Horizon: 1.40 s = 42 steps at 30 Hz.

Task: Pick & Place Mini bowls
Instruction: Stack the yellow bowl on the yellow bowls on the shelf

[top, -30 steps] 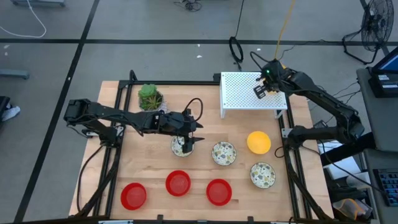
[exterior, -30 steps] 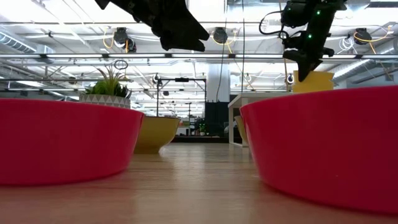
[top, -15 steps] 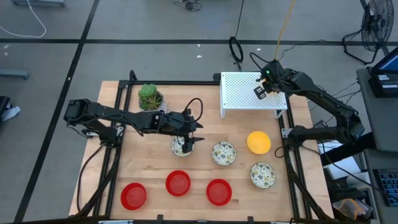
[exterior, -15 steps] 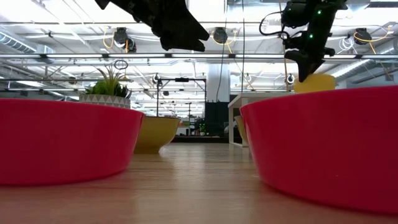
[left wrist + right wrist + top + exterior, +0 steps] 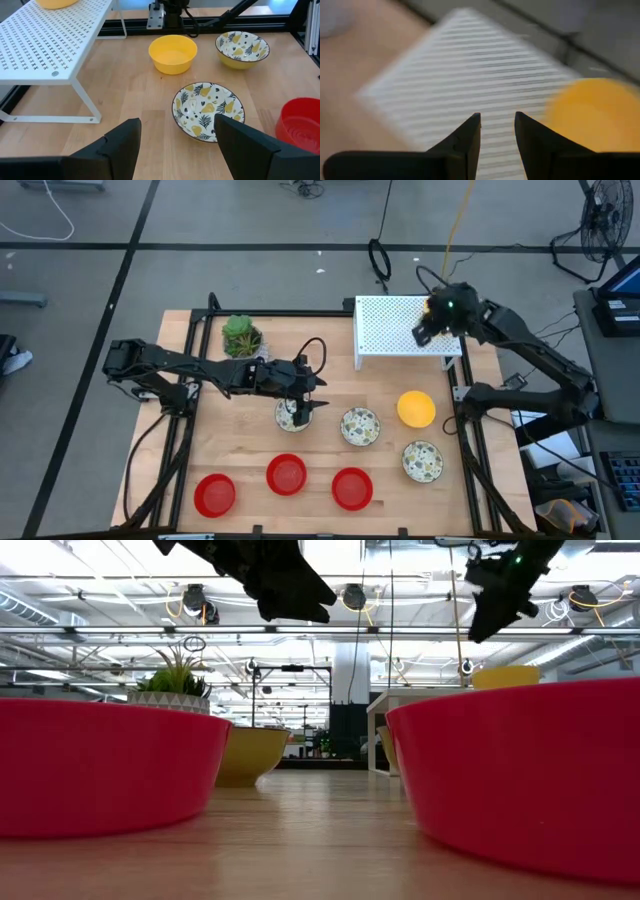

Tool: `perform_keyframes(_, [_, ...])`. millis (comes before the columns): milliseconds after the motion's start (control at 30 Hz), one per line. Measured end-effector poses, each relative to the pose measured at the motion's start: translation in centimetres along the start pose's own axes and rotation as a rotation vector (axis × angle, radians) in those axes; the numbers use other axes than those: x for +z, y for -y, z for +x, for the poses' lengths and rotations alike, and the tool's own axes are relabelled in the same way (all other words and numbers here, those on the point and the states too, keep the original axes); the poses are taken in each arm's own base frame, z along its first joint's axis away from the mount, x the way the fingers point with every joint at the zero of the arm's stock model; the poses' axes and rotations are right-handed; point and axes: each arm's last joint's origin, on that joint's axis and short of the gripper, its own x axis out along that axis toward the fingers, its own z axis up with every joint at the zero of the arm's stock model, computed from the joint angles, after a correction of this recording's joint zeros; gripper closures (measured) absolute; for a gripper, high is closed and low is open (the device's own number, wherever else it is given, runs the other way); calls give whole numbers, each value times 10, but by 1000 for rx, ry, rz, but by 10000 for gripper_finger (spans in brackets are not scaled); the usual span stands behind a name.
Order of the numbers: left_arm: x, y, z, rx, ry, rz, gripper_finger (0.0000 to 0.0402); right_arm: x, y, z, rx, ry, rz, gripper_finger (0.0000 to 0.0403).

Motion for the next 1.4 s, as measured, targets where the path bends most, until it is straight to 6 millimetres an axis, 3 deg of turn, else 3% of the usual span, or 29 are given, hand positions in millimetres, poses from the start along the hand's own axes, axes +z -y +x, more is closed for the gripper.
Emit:
perform_keyframes(200, [-4, 0, 0, 0, -40, -3, 146, -29, -30, 9, 330, -18, -4, 303])
perform_keyframes(433, [-7, 1, 0, 0, -76, -29, 146, -70, -67, 29, 496, -71, 9, 303])
perform_keyframes(633, [-6, 1, 0, -1, -63, -25, 146, -91, -96, 30, 602, -132, -16, 303])
perform_keyframes(1033, [-6, 1, 0, -1, -64, -38, 146, -136, -122, 32, 462, -544, 50, 303])
perform_keyframes(1400, [-7, 1, 0, -2, -74, -35, 146, -154, -137, 49, 314, -623, -6, 303])
